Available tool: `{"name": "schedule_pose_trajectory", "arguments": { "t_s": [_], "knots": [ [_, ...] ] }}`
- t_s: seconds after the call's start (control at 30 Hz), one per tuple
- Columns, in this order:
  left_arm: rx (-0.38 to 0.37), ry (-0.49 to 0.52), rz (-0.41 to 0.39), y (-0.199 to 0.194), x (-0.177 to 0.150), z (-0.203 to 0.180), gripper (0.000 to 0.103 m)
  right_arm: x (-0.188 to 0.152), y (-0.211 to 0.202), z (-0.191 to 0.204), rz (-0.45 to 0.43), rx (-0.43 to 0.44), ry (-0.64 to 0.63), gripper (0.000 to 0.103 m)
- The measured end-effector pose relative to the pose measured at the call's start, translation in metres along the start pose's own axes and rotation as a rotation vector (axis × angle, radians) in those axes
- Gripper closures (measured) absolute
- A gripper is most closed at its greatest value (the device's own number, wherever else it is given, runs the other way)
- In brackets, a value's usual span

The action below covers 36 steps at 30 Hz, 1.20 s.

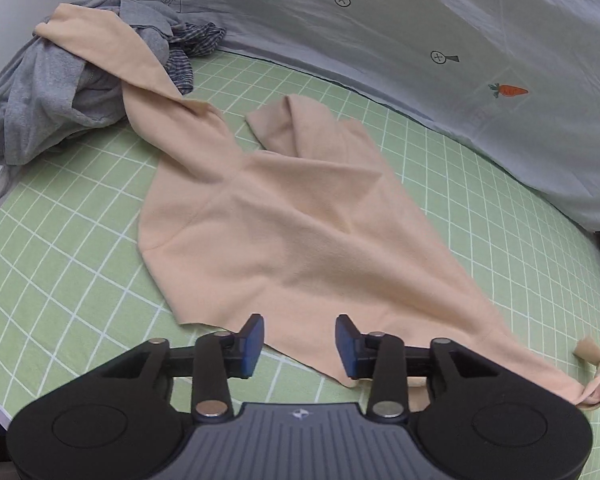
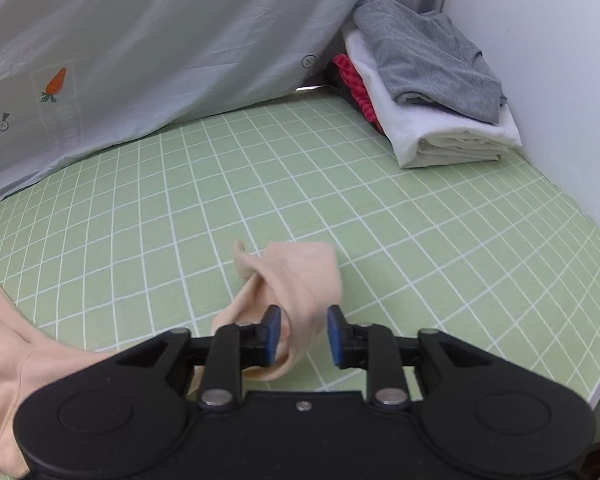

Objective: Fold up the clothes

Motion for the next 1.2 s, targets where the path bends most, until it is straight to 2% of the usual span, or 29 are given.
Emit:
{"name": "schedule_pose_trajectory", "arguments": {
  "t_s": [0.03, 0.1, 0.23, 0.4, 0.6, 0.67, 0.73, 0.8, 0.83, 0.97, 1.0, 1.07, 1.1, 1.2],
  "knots": [
    [0.017, -0.003, 0.002, 0.002, 0.004, 0.004, 0.037, 0.0, -0.001, 0.004, -0.006, 0.002, 0.003, 0.055],
    [0.047, -0.013, 0.015, 0.005, 0.007, 0.016, 0.027, 0.001, -0.002, 0.013, -0.016, 0.011, 0.007, 0.041],
    [0.11, -0.06, 0.077, 0.023, 0.015, 0.042, 0.026, 0.014, 0.003, 0.061, -0.01, 0.133, -0.059, 0.029],
    [0.171, -0.13, 0.152, 0.054, 0.023, 0.07, 0.025, 0.025, 0.021, 0.15, 0.043, 0.268, -0.213, 0.027],
    [0.219, -0.172, 0.218, 0.091, 0.042, 0.083, 0.022, 0.02, 0.058, 0.255, 0.105, 0.381, -0.417, 0.028],
    [0.236, -0.166, 0.233, 0.101, 0.048, 0.084, 0.022, 0.017, 0.066, 0.285, 0.116, 0.422, -0.472, 0.032],
    [0.254, -0.152, 0.246, 0.11, 0.05, 0.084, 0.021, 0.01, 0.07, 0.314, 0.123, 0.475, -0.538, 0.041],
    [0.262, -0.155, 0.251, 0.115, 0.052, 0.086, 0.02, 0.002, 0.073, 0.336, 0.126, 0.514, -0.587, 0.043],
    [0.265, -0.159, 0.253, 0.117, 0.052, 0.087, 0.017, -0.001, 0.073, 0.342, 0.114, 0.517, -0.602, 0.045],
    [0.268, -0.167, 0.247, 0.121, 0.055, 0.088, 0.013, -0.003, 0.072, 0.354, 0.104, 0.564, -0.626, 0.051],
    [0.27, -0.167, 0.244, 0.122, 0.056, 0.087, 0.012, -0.003, 0.073, 0.355, 0.098, 0.58, -0.645, 0.057],
    [0.272, -0.167, 0.237, 0.124, 0.059, 0.085, 0.012, -0.004, 0.072, 0.358, 0.087, 0.621, -0.697, 0.077],
    [0.275, -0.164, 0.235, 0.125, 0.061, 0.083, 0.012, -0.004, 0.072, 0.36, 0.082, 0.634, -0.719, 0.096],
    [0.286, -0.149, 0.224, 0.125, 0.07, 0.075, 0.012, -0.004, 0.073, 0.362, 0.039, 0.605, -0.753, 0.099]
  ]
}}
Point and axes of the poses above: each gripper's, at about its wrist camera, not at the fingertips, and y roughly the way its jaws point, z to its left, x to its top, the point moved 3 cm from there along y, roughly the way its jaws point, and after that the axes turned 1 degree about x, right-handed, at the moved point
